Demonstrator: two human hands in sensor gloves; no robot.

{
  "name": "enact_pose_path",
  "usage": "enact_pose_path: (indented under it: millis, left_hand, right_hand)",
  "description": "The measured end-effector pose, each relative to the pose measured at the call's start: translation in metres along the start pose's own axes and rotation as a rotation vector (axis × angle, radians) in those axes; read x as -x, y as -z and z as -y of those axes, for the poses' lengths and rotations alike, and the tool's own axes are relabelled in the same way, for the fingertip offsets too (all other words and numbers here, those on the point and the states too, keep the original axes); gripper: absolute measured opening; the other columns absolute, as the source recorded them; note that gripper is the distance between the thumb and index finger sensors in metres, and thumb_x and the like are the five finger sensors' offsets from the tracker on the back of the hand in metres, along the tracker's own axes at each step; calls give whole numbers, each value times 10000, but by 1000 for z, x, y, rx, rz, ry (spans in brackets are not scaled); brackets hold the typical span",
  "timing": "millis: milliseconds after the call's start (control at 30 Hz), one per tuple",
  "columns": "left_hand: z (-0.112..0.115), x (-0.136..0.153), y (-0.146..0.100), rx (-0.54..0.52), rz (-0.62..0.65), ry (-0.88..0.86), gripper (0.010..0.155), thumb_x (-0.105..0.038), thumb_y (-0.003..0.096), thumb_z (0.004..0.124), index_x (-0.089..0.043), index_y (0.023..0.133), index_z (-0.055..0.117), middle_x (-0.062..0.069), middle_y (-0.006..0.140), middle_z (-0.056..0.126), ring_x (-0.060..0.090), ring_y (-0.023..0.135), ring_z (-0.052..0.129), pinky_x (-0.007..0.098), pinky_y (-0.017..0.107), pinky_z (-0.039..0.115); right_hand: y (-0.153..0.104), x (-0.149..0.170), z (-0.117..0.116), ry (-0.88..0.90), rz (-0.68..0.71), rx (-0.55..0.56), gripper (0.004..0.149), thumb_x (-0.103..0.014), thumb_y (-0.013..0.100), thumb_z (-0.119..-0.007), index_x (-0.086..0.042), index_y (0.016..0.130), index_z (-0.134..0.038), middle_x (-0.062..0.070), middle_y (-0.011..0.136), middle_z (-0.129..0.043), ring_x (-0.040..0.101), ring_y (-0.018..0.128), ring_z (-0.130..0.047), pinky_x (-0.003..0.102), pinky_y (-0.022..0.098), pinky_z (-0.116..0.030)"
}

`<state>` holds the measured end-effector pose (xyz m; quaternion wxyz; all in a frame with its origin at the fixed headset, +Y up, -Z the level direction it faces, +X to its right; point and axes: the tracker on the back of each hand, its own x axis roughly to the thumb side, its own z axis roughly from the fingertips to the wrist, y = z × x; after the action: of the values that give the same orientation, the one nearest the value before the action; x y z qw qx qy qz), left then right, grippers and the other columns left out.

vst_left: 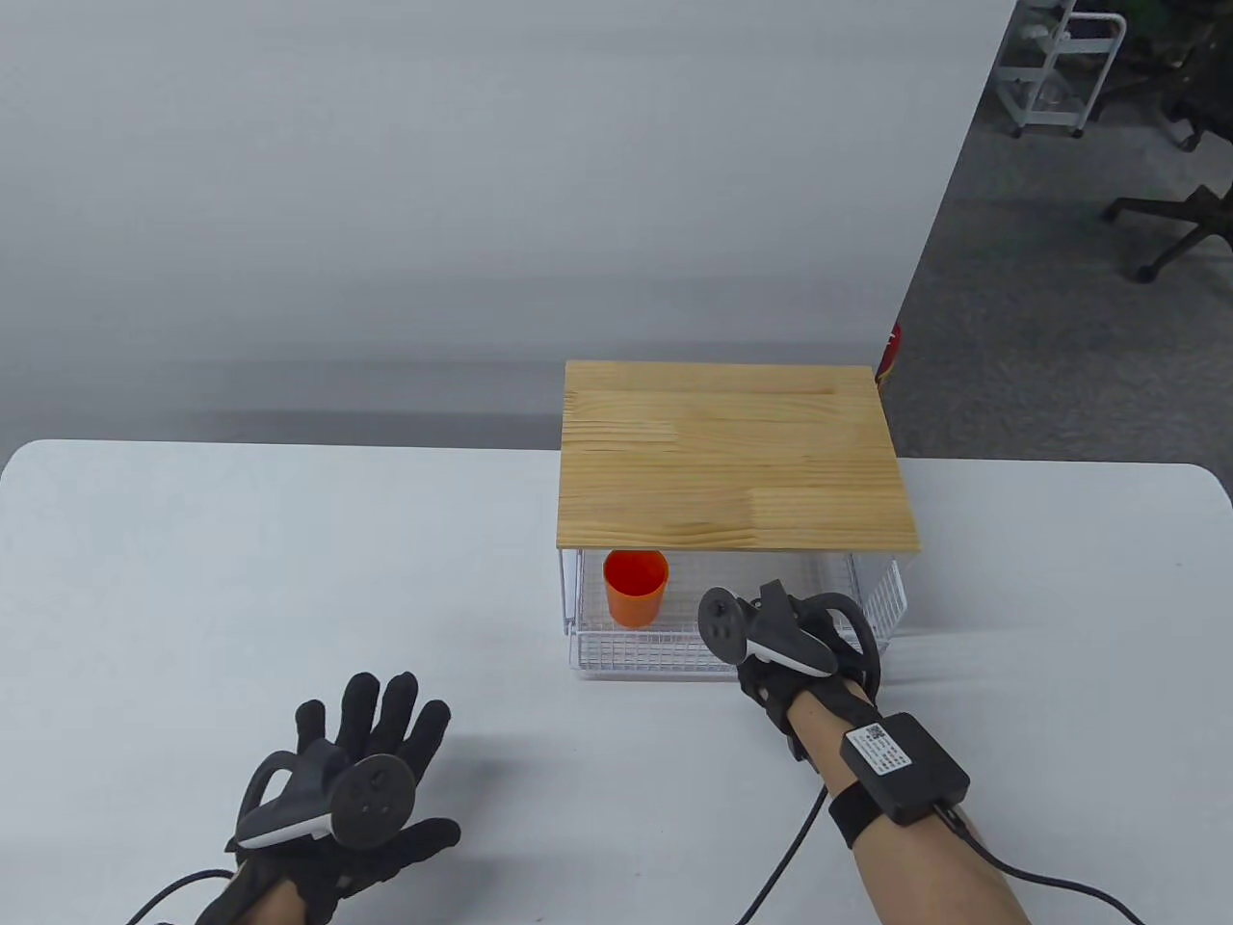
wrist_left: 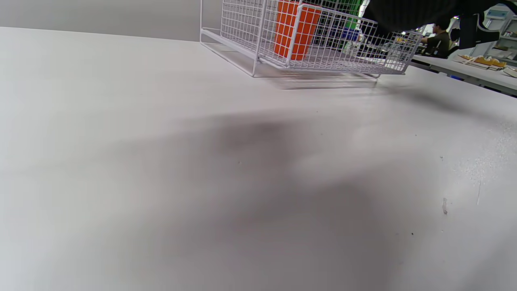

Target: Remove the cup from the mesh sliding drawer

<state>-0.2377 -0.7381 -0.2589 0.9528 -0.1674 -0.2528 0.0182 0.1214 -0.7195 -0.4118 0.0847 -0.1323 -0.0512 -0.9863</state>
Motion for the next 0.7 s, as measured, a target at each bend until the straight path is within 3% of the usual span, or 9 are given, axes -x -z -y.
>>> enact_pose_path:
  millis: [700]
  left_hand:
    - [1,-1,0,-3,0,3,1012,-709,531,537,-121,1101,-58,294,1068,-154,638,917,-131,848,492,-10]
  right_hand:
    - [-14,-4,0,-15,28,-19,229,-243,584,-781,-312,758,-913,69,775,-1089,371,621,-1144,674,414,-977]
